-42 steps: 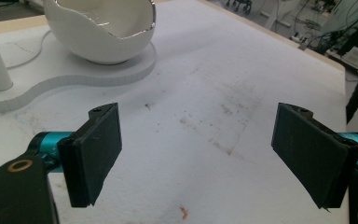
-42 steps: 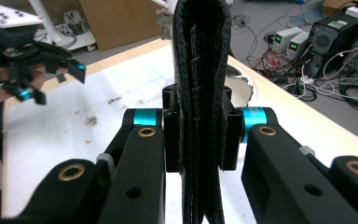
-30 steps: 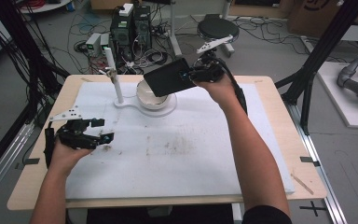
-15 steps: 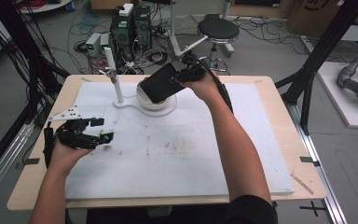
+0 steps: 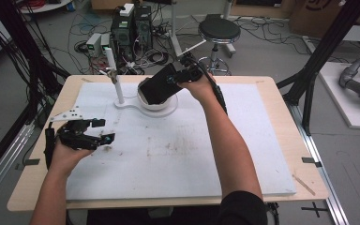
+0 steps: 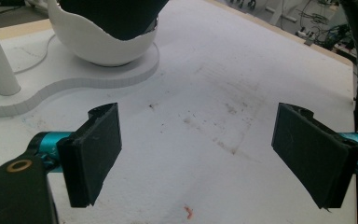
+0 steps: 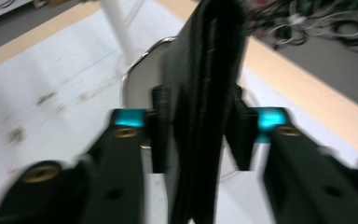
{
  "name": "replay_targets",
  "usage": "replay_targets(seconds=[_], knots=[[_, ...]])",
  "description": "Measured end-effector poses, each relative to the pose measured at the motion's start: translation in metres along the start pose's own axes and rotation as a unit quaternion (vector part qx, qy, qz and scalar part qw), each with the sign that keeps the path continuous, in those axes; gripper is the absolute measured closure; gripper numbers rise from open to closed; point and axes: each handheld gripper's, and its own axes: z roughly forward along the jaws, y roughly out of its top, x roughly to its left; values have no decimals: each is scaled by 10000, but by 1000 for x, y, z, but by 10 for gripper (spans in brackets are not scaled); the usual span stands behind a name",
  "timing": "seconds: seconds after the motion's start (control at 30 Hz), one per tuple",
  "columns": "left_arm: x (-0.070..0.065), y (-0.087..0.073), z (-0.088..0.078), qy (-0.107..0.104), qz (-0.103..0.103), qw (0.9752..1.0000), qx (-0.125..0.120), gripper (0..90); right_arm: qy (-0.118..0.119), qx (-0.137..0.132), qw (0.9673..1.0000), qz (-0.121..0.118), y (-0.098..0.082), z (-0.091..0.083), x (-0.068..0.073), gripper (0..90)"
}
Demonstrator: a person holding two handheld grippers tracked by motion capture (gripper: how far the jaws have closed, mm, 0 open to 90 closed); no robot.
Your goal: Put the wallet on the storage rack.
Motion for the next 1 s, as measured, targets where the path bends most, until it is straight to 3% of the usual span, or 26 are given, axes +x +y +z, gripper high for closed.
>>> replay_targets(seconds=[0.2,0.37,0.6,0.67,0.93,1.0], knots=[[0,0,0,-6,17,10000,-1,159,-526,-309,9980,187,-4,-4,-7,468],[0,0,0,-12,4,10000,-9,159,-486,-381,9968,510,-13,-3,-16,437],[-1,0,0,6,19,10000,-16,158,-505,-393,9965,539,-14,-3,-15,401],[-1,0,0,25,41,10000,-4,158,-638,-425,9963,381,-14,-6,-12,375],[-3,0,2,125,108,9998,80,159,-420,-796,9955,301,-25,-39,-4,294],[-3,0,2,125,110,9998,73,159,-352,-905,9949,267,-31,-54,-1,278]])
